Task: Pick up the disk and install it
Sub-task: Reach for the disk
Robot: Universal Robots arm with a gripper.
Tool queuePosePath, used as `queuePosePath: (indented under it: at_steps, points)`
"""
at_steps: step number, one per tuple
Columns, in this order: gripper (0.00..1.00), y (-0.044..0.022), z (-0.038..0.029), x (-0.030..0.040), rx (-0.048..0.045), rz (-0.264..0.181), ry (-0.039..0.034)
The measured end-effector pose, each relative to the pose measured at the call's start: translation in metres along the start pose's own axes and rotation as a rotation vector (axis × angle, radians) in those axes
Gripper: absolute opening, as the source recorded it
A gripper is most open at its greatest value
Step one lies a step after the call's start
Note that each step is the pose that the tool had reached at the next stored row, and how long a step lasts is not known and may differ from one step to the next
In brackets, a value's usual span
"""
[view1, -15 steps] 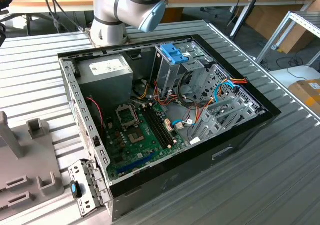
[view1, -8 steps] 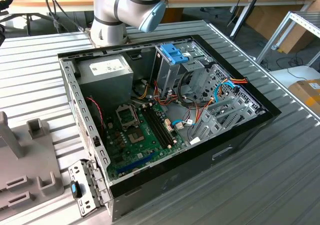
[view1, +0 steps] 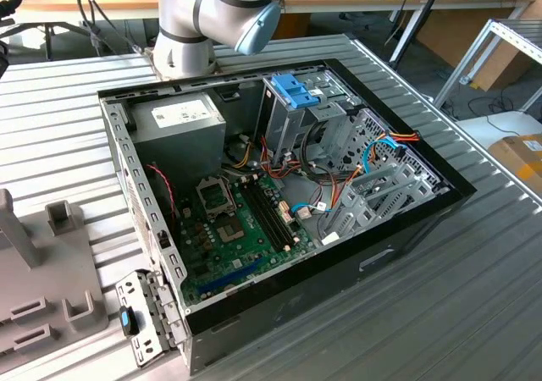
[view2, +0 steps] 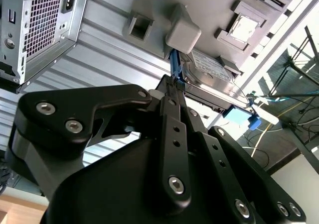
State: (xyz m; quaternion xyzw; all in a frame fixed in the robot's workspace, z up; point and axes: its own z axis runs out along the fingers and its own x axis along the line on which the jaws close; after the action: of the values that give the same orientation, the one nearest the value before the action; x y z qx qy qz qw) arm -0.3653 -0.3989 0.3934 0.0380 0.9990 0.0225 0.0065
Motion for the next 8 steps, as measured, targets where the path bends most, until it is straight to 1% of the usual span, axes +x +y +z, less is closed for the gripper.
queuePosePath:
  at_steps: [5,6,8]
  points:
    - [0.11,0.0,0.0001,0.0,-0.0008,0.0,-0.0001]
    - [0.11,-0.0002,0.0001,0.0009,-0.0009,0.0,-0.0002]
    - [0.11,-0.0003,0.0,0.0049,-0.0009,0.0,-0.0001]
